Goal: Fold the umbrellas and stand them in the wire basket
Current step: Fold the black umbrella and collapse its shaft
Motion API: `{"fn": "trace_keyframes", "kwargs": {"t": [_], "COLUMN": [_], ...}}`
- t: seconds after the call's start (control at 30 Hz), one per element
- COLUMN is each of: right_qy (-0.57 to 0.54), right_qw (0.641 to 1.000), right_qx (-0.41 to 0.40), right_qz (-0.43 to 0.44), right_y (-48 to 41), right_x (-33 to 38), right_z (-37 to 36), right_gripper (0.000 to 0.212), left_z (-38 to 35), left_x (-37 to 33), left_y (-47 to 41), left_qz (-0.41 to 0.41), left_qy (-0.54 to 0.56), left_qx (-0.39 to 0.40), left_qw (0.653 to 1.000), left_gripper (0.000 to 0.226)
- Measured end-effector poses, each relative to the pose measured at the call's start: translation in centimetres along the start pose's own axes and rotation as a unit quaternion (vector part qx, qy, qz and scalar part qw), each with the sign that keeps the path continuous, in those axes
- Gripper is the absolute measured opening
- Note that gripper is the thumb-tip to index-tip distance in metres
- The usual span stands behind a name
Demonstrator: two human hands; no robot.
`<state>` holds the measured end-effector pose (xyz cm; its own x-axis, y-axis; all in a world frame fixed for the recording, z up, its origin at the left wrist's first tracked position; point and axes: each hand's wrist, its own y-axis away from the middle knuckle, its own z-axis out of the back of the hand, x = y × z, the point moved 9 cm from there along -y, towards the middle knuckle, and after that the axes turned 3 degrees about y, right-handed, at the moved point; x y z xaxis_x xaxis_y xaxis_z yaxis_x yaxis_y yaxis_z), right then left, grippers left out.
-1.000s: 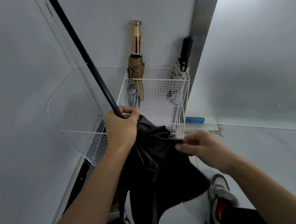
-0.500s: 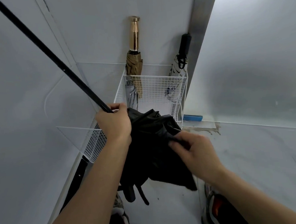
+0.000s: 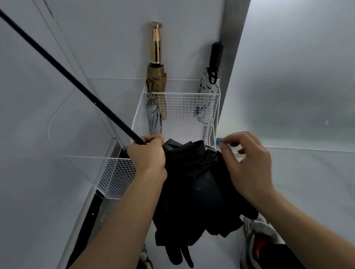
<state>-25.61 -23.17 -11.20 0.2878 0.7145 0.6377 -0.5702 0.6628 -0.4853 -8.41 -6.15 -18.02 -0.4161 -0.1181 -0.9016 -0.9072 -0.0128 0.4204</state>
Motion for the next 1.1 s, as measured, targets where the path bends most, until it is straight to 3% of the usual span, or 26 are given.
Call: {"fn": "trace_keyframes", "kwargs": {"t": [0.1,0.2,0.33,0.4,0.53,0.6,0.67,0.73,0.8,0.9,1.1], "right_qy": [-0.022,-0.024,0.17,0.163,0.064,-0.021,-0.101,-0.144,-0.147,-0.123,-0.078], "right_qw": [0.985,0.974,0.936,0.918,0.917,0.923,0.91,0.885,0.866,0.86,0.904], "right_qx": [-0.061,0.064,0.273,0.358,0.393,0.382,0.395,0.433,0.47,0.489,0.414], "right_qz": [0.16,0.217,0.142,0.058,-0.018,-0.047,-0.078,-0.091,-0.086,-0.077,-0.075], "right_y": [2.0,5.6,7.9,7.3,4.5,2.9,1.8,1.5,1.9,2.5,1.7], "right_x": [4.9,7.0,2.8,0.4,-1.4,-1.9,-2.2,-1.7,-1.5,-1.8,-3.9], "right_z": [3.2,0.6,-6.5,-8.0,-7.7,-6.6,-5.7,-5.2,-5.2,-6.0,-6.4], "right_gripper": [0.005,0.017,0.086,0.098,0.047,0.037,0.023,0.02,0.023,0.026,0.037], "left_z": [0.4,0.6,0.2,-0.4,-2.6,-4.1,-4.6,-4.8,-5.0,-5.1,-4.8], "left_x": [-0.3,-0.5,-0.6,-0.3,-1.2,-2.8,-4.6,-5.7,-5.0,-4.4,-3.6], "left_y": [-0.4,-0.2,0.3,0.8,2.9,4.7,5.9,6.5,6.7,6.4,5.3], "left_qz": [-0.008,-0.026,-0.021,-0.007,0.016,0.0,-0.077,-0.179,-0.175,-0.196,-0.208], "left_qy": [0.014,0.017,0.02,0.025,0.033,0.047,0.003,-0.111,-0.143,-0.212,-0.244], "left_qx": [-0.017,-0.029,-0.014,0.015,0.128,0.255,0.352,0.389,0.423,0.405,0.328], "left_qw": [1.0,0.999,0.999,1.0,0.991,0.966,0.933,0.897,0.878,0.868,0.889], "left_gripper": [0.021,0.021,0.02,0.019,0.018,0.016,0.028,0.033,0.04,0.046,0.023]}}
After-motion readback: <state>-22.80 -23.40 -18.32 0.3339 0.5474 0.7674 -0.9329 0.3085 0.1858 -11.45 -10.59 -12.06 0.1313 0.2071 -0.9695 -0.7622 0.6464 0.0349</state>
